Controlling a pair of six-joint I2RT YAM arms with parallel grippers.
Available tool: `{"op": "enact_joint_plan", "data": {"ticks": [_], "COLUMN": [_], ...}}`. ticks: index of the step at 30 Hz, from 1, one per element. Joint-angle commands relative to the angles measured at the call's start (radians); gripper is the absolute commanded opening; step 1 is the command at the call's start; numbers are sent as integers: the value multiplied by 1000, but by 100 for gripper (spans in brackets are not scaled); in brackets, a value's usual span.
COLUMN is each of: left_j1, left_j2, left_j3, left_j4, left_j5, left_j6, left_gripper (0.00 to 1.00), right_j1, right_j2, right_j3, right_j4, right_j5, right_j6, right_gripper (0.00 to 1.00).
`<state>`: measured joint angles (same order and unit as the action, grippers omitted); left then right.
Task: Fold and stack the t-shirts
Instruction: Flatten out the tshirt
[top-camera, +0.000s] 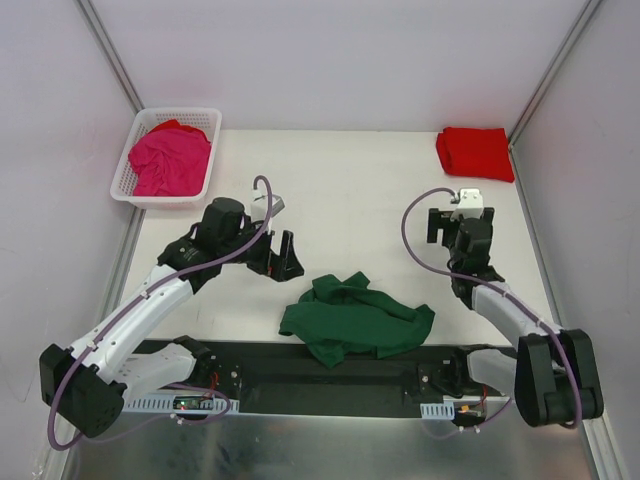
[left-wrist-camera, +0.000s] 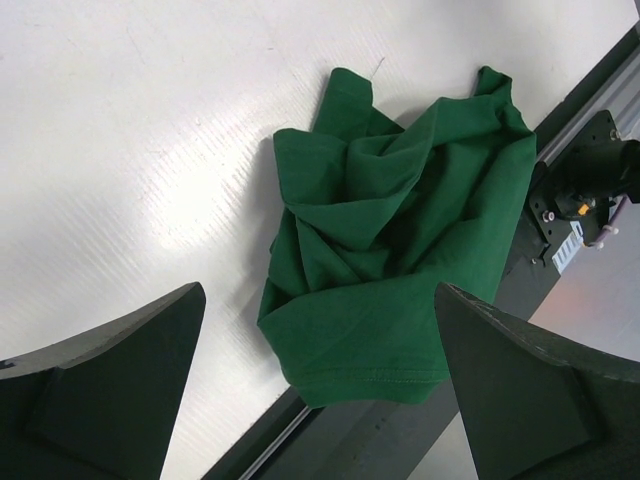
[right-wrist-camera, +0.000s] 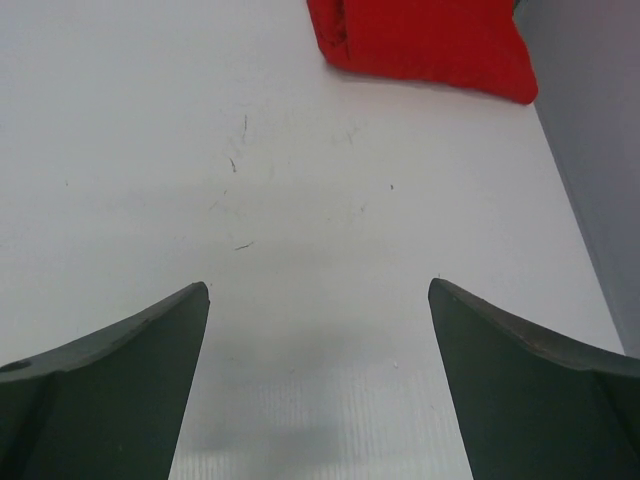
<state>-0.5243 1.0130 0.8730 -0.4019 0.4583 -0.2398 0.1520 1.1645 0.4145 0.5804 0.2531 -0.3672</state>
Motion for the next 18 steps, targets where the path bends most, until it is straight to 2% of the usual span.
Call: {"op": "enact_joint_plan", "data": {"ticks": [1,8,11,15,18], "left_j1": [-9,-8,-8,-8,-8], "left_j2": [-30,-39,-33,-17,-17], "left_j3": [-12,-32,-46,-60,-72], "left_j4": [9,9,11,9,15], "left_j5": [-32,-81,-86,-75,-70], "left_j6": [27,33,37,30,16], "left_gripper": [99,99,99,99,99], "right_j1": [32,124,207,297,390], "right_j2": [-116,-229,-265,-266,-278], "right_j3": [119,221,236,277,291], "right_j4": [-178,-434,-540,-759,-844], "right_j5": [78,152,199,242,300], "right_j6": [-44,72,109,261,287], "right_gripper": [96,96,96,96,96]}}
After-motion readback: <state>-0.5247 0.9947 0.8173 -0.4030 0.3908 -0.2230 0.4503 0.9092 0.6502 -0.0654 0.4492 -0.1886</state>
